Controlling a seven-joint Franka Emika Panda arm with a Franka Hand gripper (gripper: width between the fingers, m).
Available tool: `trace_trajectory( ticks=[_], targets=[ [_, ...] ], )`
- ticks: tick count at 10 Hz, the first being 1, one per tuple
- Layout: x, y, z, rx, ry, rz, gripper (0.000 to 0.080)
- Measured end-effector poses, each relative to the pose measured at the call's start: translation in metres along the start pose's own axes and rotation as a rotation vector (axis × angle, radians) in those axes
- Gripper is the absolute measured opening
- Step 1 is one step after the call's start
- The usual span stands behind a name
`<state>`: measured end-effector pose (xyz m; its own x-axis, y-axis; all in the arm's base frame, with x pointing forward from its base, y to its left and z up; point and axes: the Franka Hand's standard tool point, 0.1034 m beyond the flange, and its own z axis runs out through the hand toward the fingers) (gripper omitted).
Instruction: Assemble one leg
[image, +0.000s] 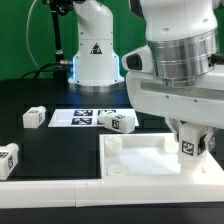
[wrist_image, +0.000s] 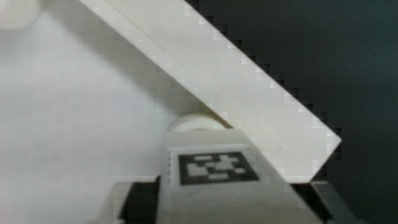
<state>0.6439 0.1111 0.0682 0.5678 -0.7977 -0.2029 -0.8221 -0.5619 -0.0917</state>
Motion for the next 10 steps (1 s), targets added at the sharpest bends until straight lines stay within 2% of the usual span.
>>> trace_trajectory(
  ticks=[2,3,5,8,9,10],
  targets=[
    [-0.002,-0.0009,0.0007,0.004,-0.006,0.134,0.0289],
    [-0.0031,0.0001,0.0018,0.017,0.0,0.221,0.0289],
    [-0.0073,-0.0002,0.0047,0.063,-0.028,0.498,0.0289],
    [-0.0079,-0.0002,0.0053,0.063,-0.027,0.441,0.0294],
    [-0.0075,-0.0001,0.0052,0.063,-0.025,0.392,0.051],
    [-0.0038,0.0016,0.0013,0.05,-0.011,0.174,0.051]
  ],
)
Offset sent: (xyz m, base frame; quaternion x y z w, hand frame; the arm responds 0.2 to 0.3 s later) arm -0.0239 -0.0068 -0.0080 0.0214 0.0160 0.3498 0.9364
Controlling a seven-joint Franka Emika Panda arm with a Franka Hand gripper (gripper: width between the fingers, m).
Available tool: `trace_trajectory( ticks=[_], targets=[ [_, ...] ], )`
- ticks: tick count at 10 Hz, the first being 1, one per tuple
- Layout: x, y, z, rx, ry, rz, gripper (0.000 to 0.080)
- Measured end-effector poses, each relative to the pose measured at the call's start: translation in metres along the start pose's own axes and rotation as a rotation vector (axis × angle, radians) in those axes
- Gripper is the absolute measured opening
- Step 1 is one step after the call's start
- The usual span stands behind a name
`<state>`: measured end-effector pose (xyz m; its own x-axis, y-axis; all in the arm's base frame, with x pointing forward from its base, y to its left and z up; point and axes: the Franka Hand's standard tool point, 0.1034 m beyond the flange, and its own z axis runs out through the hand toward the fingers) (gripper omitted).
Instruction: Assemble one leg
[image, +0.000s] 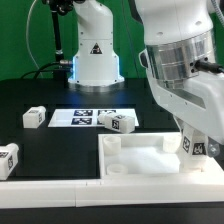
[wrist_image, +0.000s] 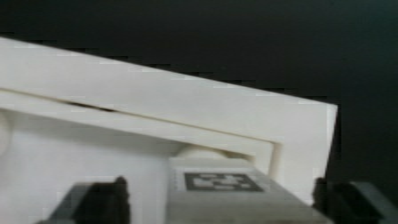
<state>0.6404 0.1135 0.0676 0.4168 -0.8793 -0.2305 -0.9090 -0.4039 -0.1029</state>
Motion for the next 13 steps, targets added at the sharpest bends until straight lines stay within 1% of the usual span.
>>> trace_trajectory(
  ticks=[1,2,3,5,6,8,9,10,11,12,13],
  targets=[
    [0.0044,-0.0011,-0.0061,-0.011,0.011,-0.222,0.0617],
    [0.0033,-0.0015,-0.0075,-0.022,0.011,-0.372,0.0617],
    [0.0004,-0.0023,-0.0067,-0.023,0.01,-0.432,0.0644],
    [0.0032,-0.0011,-0.0064,-0.026,0.01,-0.555,0.0648],
    [0.0032,-0.0006,-0.006,-0.033,0.013,-0.653,0.0649],
    [-0.0012,0.0016,-0.0046,-0.117,0.035,-0.98,0.0649],
    [-0.0046,0.0005,-0.0038,-0.119,0.036,-1.002,0.0649],
    [-0.0027,0.0011,-0.004,-0.118,0.038,-0.96,0.0527],
    [-0.0023,0.0013,-0.004,-0.119,0.039,-0.952,0.0527],
    [-0.003,0.0011,-0.0038,-0.116,0.041,-0.891,0.0388],
    [-0.0019,0.0016,-0.0038,-0.114,0.046,-0.816,0.029]
  ],
)
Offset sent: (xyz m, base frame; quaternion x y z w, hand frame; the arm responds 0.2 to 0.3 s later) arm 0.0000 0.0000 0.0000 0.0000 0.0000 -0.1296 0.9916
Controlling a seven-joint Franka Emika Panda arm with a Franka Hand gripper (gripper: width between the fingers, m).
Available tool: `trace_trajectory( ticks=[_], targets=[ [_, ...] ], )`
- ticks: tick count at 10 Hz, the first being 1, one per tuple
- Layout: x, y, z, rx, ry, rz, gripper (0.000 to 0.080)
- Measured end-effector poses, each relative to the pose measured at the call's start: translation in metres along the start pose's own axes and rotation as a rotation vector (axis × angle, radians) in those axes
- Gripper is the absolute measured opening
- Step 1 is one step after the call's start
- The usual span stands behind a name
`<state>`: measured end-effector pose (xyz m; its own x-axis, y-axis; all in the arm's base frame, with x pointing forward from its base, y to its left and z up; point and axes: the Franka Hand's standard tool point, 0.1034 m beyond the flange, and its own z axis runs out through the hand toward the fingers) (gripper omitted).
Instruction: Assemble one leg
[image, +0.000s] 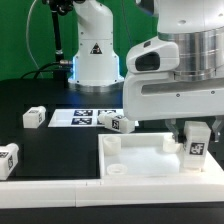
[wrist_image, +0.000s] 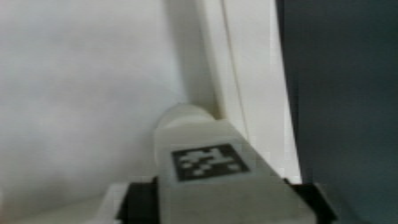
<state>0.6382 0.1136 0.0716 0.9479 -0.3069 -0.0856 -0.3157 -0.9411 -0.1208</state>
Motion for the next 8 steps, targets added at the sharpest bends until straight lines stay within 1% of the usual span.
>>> trace_trajectory(
  ticks=[1,3,4,5,6,7,8],
  targets=[
    [0.0,-0.0001,0.0,0.001,0.0,0.057,0.029],
    [0.0001,-0.0006,0.0018,0.008,0.022,0.27,0.029],
    [-0.0012,-0.0018,0.0024,0.016,0.027,0.436,0.029],
    [-0.003,-0.0045,0.003,0.016,0.025,0.581,0.029],
    [-0.0036,-0.0063,0.0032,0.022,0.021,0.732,0.029],
    [-0.0018,-0.0077,0.0036,0.053,0.017,0.934,0.029],
    [0.0001,-0.0068,0.0039,0.074,0.011,1.012,0.029]
  ],
)
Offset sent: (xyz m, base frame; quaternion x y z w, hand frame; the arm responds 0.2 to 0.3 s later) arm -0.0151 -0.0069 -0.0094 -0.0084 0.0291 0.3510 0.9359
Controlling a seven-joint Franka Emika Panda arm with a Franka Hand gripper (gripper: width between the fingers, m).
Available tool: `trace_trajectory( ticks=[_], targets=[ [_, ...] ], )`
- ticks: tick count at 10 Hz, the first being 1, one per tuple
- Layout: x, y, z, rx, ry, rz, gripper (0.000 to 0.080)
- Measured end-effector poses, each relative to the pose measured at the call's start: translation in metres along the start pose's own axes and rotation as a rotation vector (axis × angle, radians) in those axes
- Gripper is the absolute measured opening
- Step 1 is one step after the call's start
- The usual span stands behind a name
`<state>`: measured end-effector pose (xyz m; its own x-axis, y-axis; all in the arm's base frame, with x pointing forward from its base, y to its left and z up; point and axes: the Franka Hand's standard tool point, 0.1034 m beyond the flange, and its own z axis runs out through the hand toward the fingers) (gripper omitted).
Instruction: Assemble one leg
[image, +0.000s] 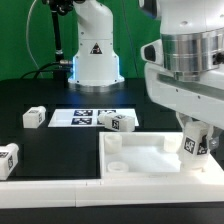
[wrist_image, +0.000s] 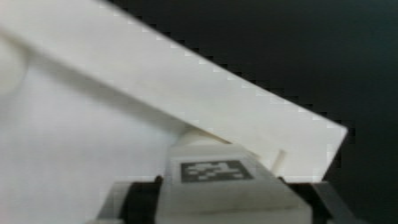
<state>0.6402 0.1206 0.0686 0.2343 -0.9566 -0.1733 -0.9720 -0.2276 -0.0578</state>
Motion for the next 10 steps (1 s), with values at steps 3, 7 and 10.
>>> trace_trajectory(
  ticks=[3,7,10],
  targets=[
    [-0.0023,0.0001,0.0003,-0.003,0.001,-0.046,0.0412],
    [0.006,0.0002,-0.0062,-0.04,0.009,-0.66,0.0645],
    [0.007,0.0003,-0.0064,-0.051,0.012,-0.894,0.0648]
  ],
)
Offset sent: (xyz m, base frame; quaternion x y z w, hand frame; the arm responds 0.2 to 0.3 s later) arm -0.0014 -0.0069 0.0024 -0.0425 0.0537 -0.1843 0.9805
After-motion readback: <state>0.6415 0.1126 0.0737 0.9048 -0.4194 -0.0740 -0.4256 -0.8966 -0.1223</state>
